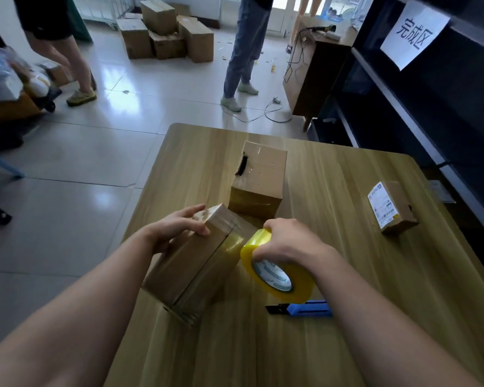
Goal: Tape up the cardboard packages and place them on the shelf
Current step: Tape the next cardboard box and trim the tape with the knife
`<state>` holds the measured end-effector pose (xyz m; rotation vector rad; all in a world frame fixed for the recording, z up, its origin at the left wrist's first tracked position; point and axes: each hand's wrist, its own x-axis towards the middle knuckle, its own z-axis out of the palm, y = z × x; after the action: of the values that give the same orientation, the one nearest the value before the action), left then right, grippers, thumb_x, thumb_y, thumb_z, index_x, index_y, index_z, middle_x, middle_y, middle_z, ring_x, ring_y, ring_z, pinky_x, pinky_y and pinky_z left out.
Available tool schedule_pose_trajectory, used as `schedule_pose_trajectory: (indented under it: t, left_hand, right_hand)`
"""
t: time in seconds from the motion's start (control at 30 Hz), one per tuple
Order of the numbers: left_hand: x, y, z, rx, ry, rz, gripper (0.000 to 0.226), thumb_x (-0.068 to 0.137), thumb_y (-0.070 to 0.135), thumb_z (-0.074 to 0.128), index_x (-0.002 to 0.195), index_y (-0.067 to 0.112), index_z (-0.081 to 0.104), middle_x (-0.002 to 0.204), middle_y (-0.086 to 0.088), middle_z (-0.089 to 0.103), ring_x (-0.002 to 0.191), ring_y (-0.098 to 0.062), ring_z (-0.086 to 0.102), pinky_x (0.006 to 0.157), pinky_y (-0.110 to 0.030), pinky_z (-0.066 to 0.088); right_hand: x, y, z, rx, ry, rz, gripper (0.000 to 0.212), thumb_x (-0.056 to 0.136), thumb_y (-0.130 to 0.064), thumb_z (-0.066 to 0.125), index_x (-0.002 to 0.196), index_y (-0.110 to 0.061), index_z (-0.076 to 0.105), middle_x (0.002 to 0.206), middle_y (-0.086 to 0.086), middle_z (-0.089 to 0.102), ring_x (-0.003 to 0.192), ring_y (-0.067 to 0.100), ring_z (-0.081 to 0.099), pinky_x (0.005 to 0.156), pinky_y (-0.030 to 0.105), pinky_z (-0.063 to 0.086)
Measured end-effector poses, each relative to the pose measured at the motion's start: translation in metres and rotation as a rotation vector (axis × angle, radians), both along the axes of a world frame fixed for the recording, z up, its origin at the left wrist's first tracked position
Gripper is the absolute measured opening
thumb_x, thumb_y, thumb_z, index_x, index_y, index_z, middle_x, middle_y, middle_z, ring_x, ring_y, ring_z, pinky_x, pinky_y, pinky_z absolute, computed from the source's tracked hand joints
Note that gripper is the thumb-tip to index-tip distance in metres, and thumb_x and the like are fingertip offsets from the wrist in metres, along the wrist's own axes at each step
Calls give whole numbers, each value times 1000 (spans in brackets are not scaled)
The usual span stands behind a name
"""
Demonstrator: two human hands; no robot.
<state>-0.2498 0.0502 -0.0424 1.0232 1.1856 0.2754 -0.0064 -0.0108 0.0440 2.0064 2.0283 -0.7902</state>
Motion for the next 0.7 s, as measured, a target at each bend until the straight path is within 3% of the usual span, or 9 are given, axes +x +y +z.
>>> schedule_pose_trajectory:
  t: [0.13,0.27,0.4,0.6,0.7]
  left_hand:
    - [-5,6,-9,-16,-39,-11,114,29,52,91,133,51,43,147,-4,33,122,-30,46,93,-50,50]
    - [-6,9,-11,-12,-59,20,117,25,54,90,132,47,44,145,-5,37,122,-28,45,84,-43,51]
    - [-1,5,-15,-4,-83,12,107,36,45,86,134,43,43,146,-6,38,126,-29,42,86,-42,50]
    - [-2,3,-19,-57,-138,34,93,41,41,85,128,45,51,143,-6,44,127,-33,46,103,-57,43]
    - [-4,2,-24,-68,-153,18,103,37,47,89,132,44,50,143,-7,44,128,-36,45,103,-59,41]
  right_hand:
    - [8,0,-5,-59,57,12,64,75,-45,73,127,-25,41,114,-1,54,99,20,54,75,32,49]
    - [25,-10,-5,45,253,-66,61,73,-47,78,120,-33,40,112,-2,55,98,19,56,80,39,54]
    - [16,-12,-5,26,104,-14,59,77,-51,72,123,-32,41,107,-3,54,96,20,55,74,35,48]
    - [8,-1,-3,-74,13,1,59,76,-46,71,123,-25,43,109,2,54,97,23,55,79,38,53]
    - [7,-5,-11,-68,28,-5,65,77,-47,72,129,-24,40,110,0,52,99,22,54,74,33,49]
